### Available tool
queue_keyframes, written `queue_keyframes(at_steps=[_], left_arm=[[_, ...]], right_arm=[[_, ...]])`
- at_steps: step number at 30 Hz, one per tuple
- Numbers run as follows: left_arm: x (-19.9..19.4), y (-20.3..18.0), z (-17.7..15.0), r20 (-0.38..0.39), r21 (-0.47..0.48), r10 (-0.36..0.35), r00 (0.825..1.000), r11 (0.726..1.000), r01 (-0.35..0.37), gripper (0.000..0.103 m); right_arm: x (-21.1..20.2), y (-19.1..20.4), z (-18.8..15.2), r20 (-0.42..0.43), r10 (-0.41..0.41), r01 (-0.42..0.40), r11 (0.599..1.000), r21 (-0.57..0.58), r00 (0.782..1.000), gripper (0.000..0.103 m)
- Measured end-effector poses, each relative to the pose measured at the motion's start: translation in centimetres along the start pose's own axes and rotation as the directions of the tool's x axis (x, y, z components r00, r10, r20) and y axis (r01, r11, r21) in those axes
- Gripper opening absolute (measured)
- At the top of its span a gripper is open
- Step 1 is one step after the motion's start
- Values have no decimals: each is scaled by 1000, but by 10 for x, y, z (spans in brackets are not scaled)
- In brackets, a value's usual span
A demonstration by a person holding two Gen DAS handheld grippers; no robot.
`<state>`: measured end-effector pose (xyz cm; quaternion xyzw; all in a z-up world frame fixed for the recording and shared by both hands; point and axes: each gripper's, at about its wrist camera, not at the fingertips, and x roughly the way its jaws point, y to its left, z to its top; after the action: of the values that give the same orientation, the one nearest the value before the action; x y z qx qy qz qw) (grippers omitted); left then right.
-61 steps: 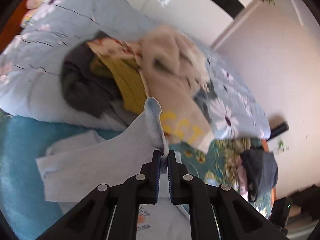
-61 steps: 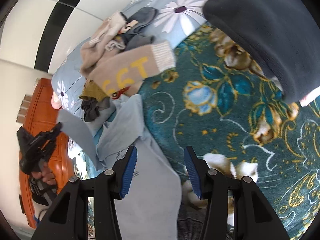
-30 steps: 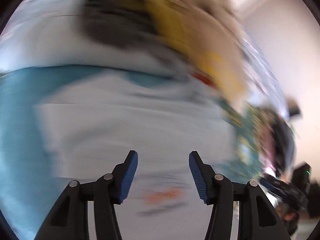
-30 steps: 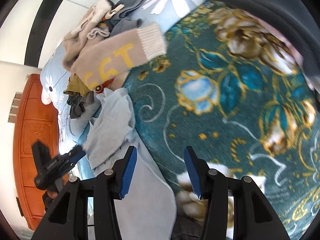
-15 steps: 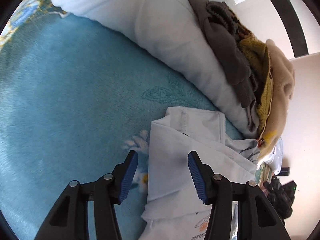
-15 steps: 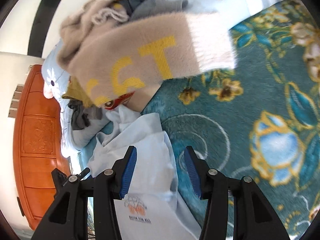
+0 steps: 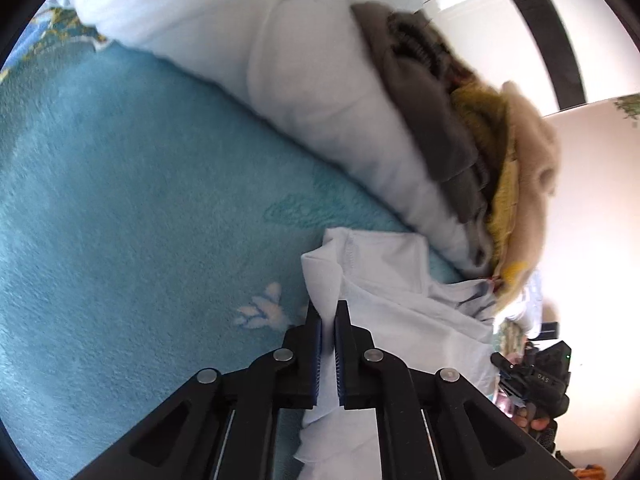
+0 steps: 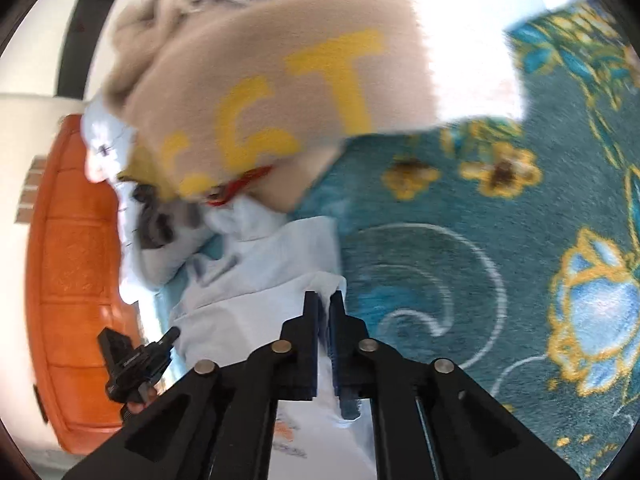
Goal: Fold clothes
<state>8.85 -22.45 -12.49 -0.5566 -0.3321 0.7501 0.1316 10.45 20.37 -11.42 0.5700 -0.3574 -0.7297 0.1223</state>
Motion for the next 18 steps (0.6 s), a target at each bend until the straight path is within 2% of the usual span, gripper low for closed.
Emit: queue_keyframes(at_steps=[1, 3, 6, 9, 12, 16, 18], left_arm=[[-5, -1, 0, 11, 10, -12, 1000, 1000, 12, 6], [-8, 4, 5, 22, 16, 17, 1000, 1000, -17, 6], [-10, 21, 14, 35, -24, 57, 998, 998, -56, 5], [-14, 40, 19, 52, -94, 85, 995, 992, -80, 5], [-26, 42, 17, 64, -103, 74, 995, 992, -67, 4], [-38, 27, 3, 41, -59, 100, 994, 993, -98, 7], [-46, 19, -10, 33, -55, 86, 996, 995, -84, 13]], right_arm=[[-4, 7, 0, 11, 29, -28, 999, -25, 1000, 2], [-13, 20, 1, 37, 81, -78, 993, -85, 996, 2], [-5, 20, 9, 32, 17, -14, 994, -107, 999, 2], [3, 8, 11, 25, -32, 34, 997, -64, 999, 2], [-5, 0, 5, 43, -30, 32, 999, -42, 999, 3], [-25, -3, -7, 71, -61, 65, 997, -49, 996, 4], [-37, -3, -14, 82, -60, 64, 997, -51, 995, 4]])
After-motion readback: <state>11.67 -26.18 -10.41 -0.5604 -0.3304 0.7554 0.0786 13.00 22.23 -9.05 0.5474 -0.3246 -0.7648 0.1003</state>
